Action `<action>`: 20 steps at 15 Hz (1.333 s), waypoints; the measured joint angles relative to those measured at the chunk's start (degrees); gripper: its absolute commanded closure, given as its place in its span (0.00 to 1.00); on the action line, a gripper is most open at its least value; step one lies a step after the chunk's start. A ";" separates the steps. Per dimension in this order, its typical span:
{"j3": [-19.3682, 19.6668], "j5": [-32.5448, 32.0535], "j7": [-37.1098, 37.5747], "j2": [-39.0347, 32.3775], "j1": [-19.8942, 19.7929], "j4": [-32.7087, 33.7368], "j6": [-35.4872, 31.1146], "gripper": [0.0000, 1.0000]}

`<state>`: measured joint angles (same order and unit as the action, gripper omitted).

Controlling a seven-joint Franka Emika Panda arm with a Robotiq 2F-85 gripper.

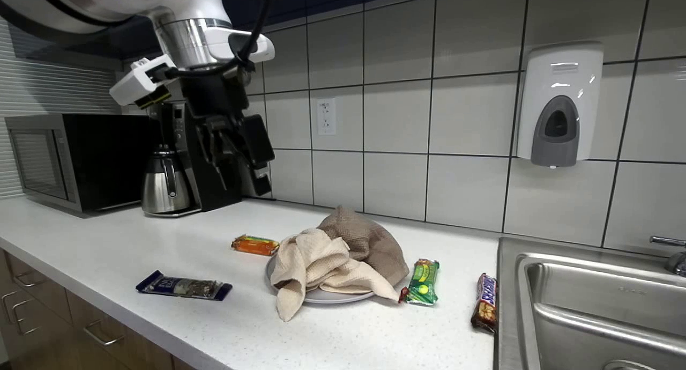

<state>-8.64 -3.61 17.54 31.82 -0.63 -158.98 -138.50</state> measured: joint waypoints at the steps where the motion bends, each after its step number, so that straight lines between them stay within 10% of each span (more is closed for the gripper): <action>1: 0.18 -0.51 -0.01 -0.84 -0.14 -0.12 -1.32 0.00; 20: 2.26 -10.05 0.14 -23.49 -5.34 5.27 -17.23 0.00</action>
<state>-6.38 -13.66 17.68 8.34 -5.97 -153.71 -155.73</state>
